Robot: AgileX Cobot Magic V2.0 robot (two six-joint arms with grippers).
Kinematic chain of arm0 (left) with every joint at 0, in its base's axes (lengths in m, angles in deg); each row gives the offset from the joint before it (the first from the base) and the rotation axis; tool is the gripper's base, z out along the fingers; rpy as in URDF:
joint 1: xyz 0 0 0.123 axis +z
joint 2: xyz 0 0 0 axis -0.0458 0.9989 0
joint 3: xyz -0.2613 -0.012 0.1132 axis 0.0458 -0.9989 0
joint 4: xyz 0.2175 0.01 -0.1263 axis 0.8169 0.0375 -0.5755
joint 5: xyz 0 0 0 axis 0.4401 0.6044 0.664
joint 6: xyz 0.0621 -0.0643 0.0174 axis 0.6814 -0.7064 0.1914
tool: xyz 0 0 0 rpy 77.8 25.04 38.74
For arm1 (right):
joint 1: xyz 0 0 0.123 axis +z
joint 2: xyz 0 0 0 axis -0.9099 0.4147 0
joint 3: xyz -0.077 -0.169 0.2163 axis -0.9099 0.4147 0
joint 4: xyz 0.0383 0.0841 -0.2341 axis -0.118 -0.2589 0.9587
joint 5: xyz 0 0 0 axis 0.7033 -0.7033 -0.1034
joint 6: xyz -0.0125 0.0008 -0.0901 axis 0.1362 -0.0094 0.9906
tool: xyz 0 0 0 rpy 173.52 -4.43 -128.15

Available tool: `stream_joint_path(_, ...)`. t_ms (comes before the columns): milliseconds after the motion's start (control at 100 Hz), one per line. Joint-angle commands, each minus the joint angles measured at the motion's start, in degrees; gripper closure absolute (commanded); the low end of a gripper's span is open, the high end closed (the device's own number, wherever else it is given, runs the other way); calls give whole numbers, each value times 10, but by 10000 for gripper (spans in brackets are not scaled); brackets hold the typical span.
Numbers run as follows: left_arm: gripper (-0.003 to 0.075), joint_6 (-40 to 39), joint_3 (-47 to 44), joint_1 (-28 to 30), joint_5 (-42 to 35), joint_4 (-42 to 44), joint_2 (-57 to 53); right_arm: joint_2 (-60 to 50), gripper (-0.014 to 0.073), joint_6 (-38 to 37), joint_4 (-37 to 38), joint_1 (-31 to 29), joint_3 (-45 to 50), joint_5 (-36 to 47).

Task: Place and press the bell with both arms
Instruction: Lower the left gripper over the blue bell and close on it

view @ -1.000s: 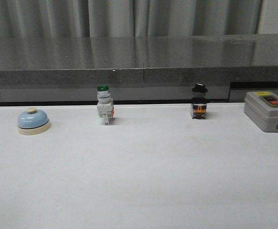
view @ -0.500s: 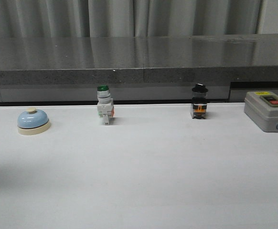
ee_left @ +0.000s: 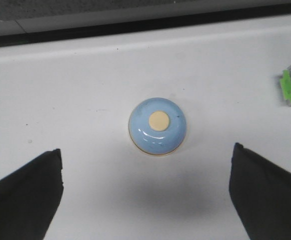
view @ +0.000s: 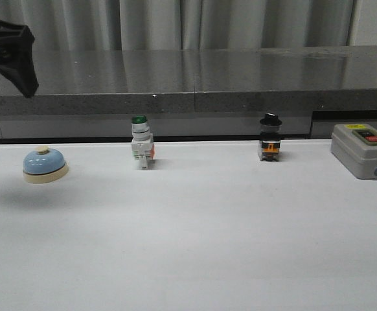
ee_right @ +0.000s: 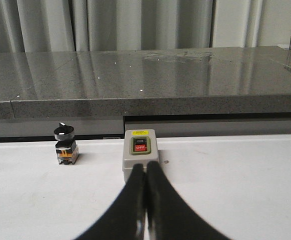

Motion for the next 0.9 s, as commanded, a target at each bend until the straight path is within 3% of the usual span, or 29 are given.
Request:
stream_joint_path(0,83,-2,48,-3,6,-2,15,-7,654,2,6,-2,-9,46)
stream_joint_path(420,83,-2,147,-3,70,-40,148,-7,654,2,6,-2,-9,46)
stream_joint_path(680,83,-2,152,-3,70,-42,190,-7,654,2,6,-2,-9,46)
stream_joint_path(890,83,-2,152,-3,15,-43,198,-7,654,2,6,-2,-9,46)
